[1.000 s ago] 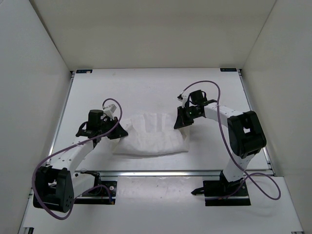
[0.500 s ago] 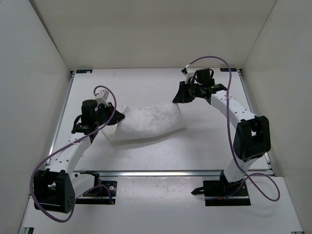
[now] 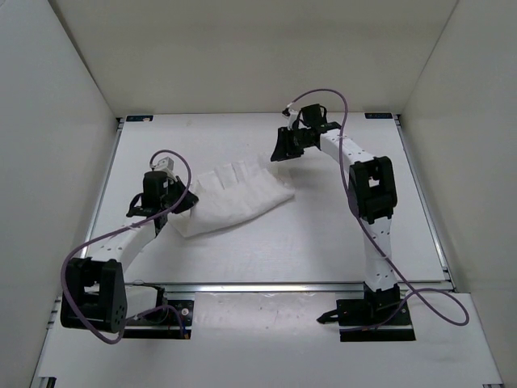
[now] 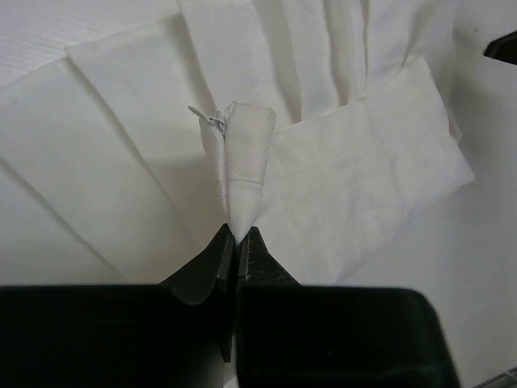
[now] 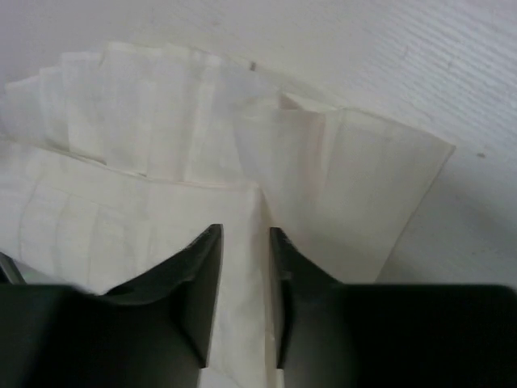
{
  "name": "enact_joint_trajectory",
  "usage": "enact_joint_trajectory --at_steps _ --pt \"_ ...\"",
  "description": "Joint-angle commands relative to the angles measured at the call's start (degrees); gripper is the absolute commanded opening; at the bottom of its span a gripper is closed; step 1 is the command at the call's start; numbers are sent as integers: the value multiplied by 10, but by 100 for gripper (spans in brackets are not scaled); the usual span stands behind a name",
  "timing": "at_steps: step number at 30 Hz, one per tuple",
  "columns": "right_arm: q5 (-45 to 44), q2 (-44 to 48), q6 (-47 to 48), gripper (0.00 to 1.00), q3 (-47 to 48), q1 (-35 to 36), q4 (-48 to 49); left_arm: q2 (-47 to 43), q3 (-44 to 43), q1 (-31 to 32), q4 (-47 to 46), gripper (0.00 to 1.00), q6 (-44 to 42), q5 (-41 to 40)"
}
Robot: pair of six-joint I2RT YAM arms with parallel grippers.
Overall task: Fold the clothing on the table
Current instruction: Fold the skirt
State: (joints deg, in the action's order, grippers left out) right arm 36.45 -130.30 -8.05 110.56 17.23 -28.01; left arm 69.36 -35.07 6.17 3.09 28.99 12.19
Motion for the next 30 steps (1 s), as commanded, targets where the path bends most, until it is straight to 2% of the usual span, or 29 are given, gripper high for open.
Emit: enact_joint_trajectory --at_steps 1,2,3,5,6,7,9,11,12,13,14,17,20,22,23,24,25,26,27,28,30 --pt "12 6 6 34 4 -23 1 5 15 0 10 0 25 -58" --pt "26 5 6 36 1 -24 1 3 25 -13 17 0 44 -66" --pt "31 3 5 47 8 -29 5 2 36 -22 20 0 57 -73" --pt "28 12 1 54 5 -36 8 -9 46 -22 33 0 85 -83" --pt "27 17 -3 67 6 -37 10 -18 54 -19 40 4 91 -92" --pt "26 23 -1 74 3 -34 15 -22 55 -18 45 8 96 -92" --pt "40 41 -4 75 -13 -38 15 -36 56 -19 46 15 106 -100" --pt "51 66 3 75 -43 -33 24 -42 55 -20 70 56 108 -101" --pt "47 76 6 76 -65 -27 27 -46 55 -18 84 67 105 -102" --pt "47 78 12 75 -76 -26 26 -54 57 -15 88 88 108 -114" --pt "48 82 12 74 -89 -18 23 -56 58 -17 94 98 105 -117" --pt "22 103 22 72 -118 2 16 -78 48 -20 111 99 99 -121" --pt "1 119 26 71 -147 14 18 -95 25 -12 111 99 72 -134" --pt "-3 127 31 71 -168 14 11 -99 6 -5 109 93 51 -138" --pt "-11 131 26 71 -181 13 16 -100 -5 1 106 82 34 -128" --pt "-19 138 27 71 -188 10 18 -98 -13 8 102 64 22 -124" --pt "-21 143 26 71 -204 10 16 -99 -15 9 100 40 10 -118" --pt "-30 146 23 71 -213 3 21 -90 -25 18 100 30 5 -101" --pt "-41 145 22 71 -218 3 12 -85 -30 26 100 12 3 -88" --pt "-44 145 23 71 -221 3 9 -81 -26 28 97 0 -5 -77" --pt "-57 150 26 71 -234 -2 7 -78 -28 45 85 0 -13 -50"
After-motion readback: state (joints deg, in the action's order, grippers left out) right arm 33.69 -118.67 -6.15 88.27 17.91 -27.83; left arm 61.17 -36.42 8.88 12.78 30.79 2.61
